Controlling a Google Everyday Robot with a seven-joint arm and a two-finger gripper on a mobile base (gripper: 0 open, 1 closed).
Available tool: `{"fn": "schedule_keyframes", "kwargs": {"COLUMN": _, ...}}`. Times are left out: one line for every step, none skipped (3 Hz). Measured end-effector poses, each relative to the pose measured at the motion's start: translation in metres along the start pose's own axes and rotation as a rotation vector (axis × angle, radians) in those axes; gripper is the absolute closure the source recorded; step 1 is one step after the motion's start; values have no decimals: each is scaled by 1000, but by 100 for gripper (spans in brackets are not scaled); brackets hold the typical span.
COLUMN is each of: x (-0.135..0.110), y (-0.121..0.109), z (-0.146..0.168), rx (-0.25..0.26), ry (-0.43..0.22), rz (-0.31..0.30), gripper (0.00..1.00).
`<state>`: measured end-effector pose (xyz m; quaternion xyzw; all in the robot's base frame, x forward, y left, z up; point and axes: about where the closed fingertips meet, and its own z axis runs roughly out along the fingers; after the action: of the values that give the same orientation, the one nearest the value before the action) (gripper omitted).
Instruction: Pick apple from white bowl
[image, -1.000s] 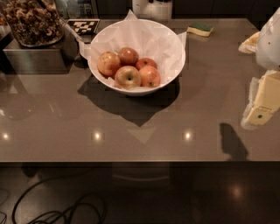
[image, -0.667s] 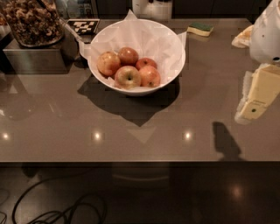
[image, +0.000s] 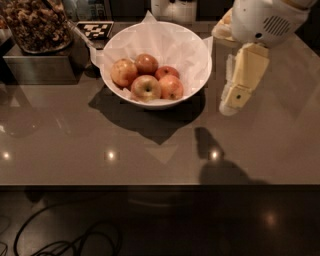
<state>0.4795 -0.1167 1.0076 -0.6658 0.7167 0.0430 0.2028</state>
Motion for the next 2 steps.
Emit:
{"fn": "schedule_keyframes", "kwargs": {"x": -41, "y": 3, "z": 8, "rx": -46, "ry": -12, "rz": -111, "gripper": 0}}
{"fn": "schedule_keyframes", "kwargs": {"x": -50, "y": 2, "z": 7, "rx": -34, "ry": -22, "rz": -126, "gripper": 0}}
